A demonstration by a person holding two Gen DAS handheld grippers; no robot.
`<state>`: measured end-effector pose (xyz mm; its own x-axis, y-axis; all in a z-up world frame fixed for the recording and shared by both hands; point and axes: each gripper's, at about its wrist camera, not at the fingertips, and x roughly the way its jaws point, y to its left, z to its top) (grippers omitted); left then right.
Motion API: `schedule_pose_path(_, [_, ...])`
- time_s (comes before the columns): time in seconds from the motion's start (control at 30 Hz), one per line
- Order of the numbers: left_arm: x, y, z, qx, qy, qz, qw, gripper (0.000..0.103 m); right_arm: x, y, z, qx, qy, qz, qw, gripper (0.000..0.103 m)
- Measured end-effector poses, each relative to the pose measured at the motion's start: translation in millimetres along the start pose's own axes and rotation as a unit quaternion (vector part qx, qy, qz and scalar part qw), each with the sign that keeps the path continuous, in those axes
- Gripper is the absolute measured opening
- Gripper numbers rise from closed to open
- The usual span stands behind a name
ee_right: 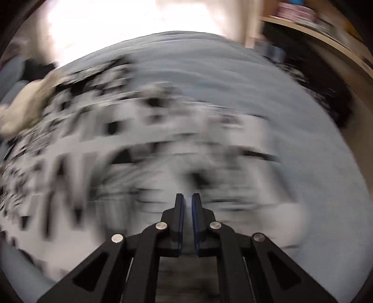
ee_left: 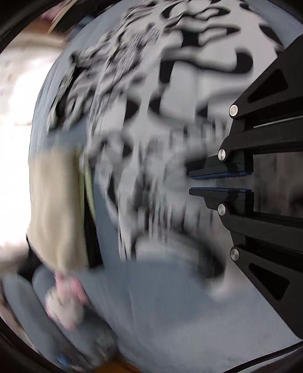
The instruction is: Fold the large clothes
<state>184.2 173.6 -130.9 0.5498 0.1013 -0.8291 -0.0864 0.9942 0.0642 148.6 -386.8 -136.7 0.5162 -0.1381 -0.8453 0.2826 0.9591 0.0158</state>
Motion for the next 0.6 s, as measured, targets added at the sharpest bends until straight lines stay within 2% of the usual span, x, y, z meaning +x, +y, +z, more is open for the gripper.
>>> schedule_pose_path(0.07, [1,24,0,-0.022,0.0,-0.003,0.9997,0.003,-7,-40,0,0.04,-0.011,0.016,0.999,0.001])
schedule_pose_path(0.1, [1,37,-1,-0.039,0.002,-0.024,0.999,0.002,-10,-51,0,0.048,-0.015,0.007,0.999,0.001])
schedule_pose_path(0.17, [3,46,-3,-0.059,0.006,-0.036,0.9976,0.002,-15,-66,1,0.06,-0.025,-0.007,0.998,0.002])
schedule_pose_path(0.37, [9,42,-3,-0.062,0.003,-0.022,0.9978,0.002,-2,-63,3,0.055,-0.009,-0.033,0.998,0.002])
schedule_pose_path(0.6, [13,53,-6,-0.086,0.012,-0.048,0.9951,0.001,7,-69,-6,0.078,0.01,-0.016,0.997,0.002])
